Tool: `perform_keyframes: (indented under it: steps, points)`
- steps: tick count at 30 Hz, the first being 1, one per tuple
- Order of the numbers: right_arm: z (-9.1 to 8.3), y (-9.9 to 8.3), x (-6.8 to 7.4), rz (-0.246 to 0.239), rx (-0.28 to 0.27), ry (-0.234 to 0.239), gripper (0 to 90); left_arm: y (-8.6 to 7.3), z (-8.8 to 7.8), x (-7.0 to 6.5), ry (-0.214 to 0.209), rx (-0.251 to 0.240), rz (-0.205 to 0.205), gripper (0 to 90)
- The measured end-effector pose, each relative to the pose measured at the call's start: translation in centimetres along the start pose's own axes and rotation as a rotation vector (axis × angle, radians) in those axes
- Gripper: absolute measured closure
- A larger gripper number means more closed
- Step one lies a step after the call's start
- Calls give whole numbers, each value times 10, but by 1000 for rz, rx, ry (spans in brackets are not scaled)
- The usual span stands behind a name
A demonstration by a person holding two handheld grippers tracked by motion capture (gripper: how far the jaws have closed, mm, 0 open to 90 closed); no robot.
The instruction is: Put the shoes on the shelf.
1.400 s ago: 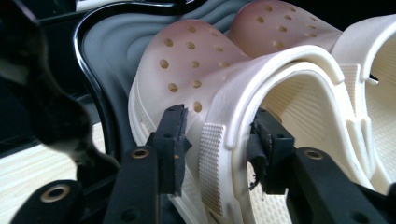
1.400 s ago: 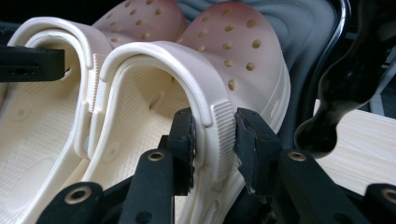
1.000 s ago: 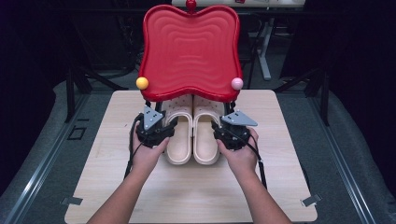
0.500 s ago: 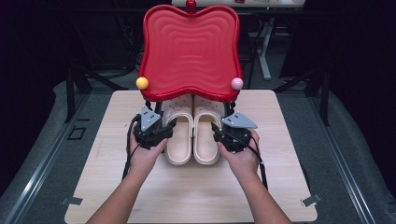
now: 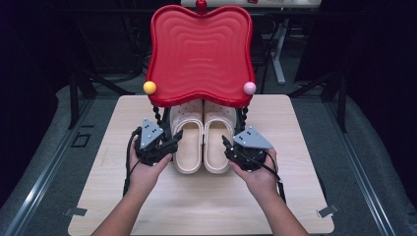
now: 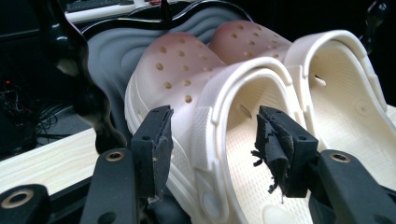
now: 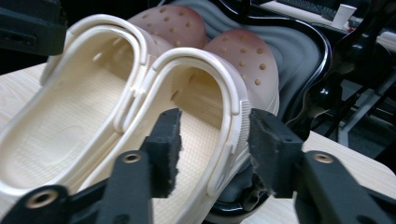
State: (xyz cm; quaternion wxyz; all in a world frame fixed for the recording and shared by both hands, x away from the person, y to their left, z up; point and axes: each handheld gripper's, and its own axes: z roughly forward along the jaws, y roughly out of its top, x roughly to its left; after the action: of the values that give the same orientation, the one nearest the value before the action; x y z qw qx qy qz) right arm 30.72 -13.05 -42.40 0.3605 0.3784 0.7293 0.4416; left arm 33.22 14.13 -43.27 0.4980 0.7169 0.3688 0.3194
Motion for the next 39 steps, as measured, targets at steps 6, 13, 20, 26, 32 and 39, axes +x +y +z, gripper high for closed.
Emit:
perform_keyframes:
  steps: [6, 13, 20, 26, 32, 39]
  points:
    - [-12, -4, 3, -21, -6, 50, 439, -10, -12, -4, -15, 16, 28, 446]
    - [-20, -17, 7, -69, 19, 41, 413, -24, -25, -3, -37, 15, 17, 431]
    - [-27, -27, 6, -47, 63, 89, 538, -38, -39, -2, -52, 21, 28, 460]
    - [-29, -36, 5, -32, 86, 137, 604, -46, -47, -4, -77, 29, 35, 534]
    - [-38, -46, 10, 5, 83, 163, 637, -54, -53, -11, -105, 51, 7, 573]
    - [-43, -65, 18, 40, 81, 187, 770, -69, -57, -18, -115, 82, -44, 692]
